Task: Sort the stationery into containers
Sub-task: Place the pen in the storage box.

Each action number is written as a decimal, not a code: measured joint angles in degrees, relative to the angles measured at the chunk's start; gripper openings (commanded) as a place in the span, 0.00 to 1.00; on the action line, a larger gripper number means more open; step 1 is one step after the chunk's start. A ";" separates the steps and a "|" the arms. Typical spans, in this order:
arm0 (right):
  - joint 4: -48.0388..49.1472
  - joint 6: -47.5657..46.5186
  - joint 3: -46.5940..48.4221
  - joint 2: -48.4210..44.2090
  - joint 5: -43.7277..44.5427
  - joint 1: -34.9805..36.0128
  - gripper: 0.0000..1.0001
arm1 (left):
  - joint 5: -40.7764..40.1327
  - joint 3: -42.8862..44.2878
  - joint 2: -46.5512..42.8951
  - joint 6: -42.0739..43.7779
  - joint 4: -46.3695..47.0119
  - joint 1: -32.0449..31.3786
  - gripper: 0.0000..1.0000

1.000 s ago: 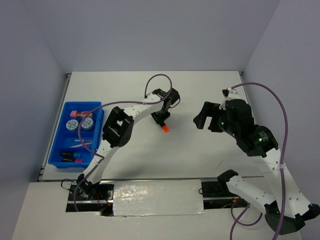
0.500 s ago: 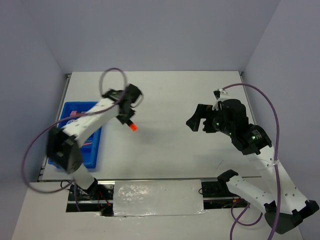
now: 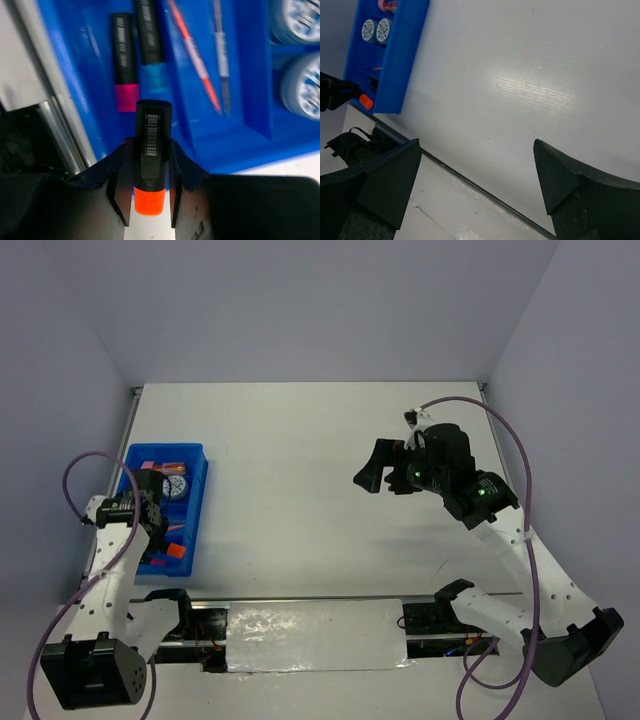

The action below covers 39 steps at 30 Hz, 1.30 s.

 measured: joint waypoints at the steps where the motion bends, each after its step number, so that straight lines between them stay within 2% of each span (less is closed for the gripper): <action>1: 0.28 0.00 0.00 0.07 -0.37 0.00 1.00 | 0.09 -0.50 -0.17 0.66 -0.09 1.18 0.00; 7: 1.79 -0.02 0.00 0.07 -1.92 0.09 1.00 | 0.44 0.15 -0.13 5.25 0.92 6.69 0.00; 20: 2.01 -0.07 0.00 -1.16 -2.73 0.52 1.00 | 1.01 3.26 1.66 9.42 2.08 10.45 0.00; 39: 2.08 -0.09 0.33 -0.52 -2.84 1.25 1.00 | 2.14 3.30 1.62 15.19 3.93 17.00 0.00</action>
